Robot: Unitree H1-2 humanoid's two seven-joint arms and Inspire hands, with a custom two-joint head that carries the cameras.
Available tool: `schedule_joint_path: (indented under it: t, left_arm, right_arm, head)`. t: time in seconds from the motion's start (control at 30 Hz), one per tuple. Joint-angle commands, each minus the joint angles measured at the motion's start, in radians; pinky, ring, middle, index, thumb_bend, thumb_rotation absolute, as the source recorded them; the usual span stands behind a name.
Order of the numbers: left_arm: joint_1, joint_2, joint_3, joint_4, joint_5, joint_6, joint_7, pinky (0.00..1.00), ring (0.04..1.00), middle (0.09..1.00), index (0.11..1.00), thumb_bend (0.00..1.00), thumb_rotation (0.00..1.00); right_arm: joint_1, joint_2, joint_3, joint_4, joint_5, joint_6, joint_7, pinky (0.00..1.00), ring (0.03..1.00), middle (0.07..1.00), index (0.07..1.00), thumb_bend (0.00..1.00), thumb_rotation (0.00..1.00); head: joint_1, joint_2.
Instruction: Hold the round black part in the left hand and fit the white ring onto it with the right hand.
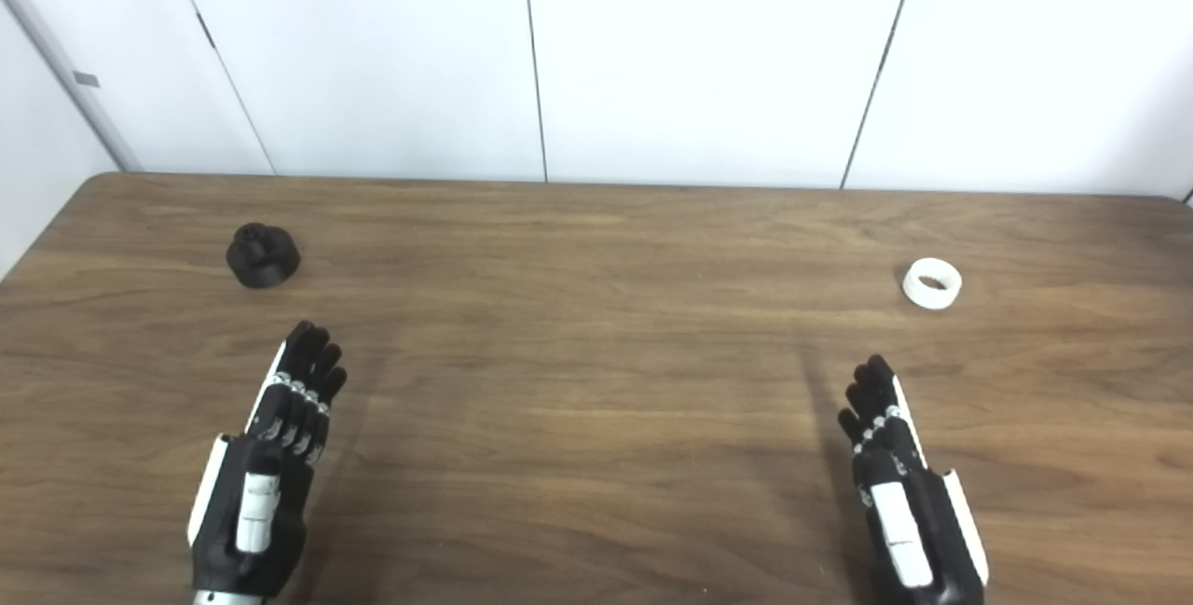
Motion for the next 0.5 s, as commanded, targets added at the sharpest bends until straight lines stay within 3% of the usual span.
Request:
schedule_joint_path:
  t: [0.0,0.47]
  left_arm:
    - [-0.011,-0.046,-0.001,0.162,0.01,0.018,0.001,1.0,1.0,1.0,1.0,0.82,0.79]
    - [-0.012,-0.048,-0.004,0.159,0.002,0.03,0.001,1.0,1.0,1.0,1.0,0.82,0.78]
  right_arm:
    - [0.003,0.044,0.013,0.089,0.008,-0.006,0.007,1.0,1.0,1.0,1.0,0.62,0.81]
    - [0.0,0.042,0.013,0.092,0.009,-0.005,0.009,1.0,1.0,1.0,1.0,0.63,0.82]
  head:
    - [0.001,0.0]
    - [0.001,-0.001]
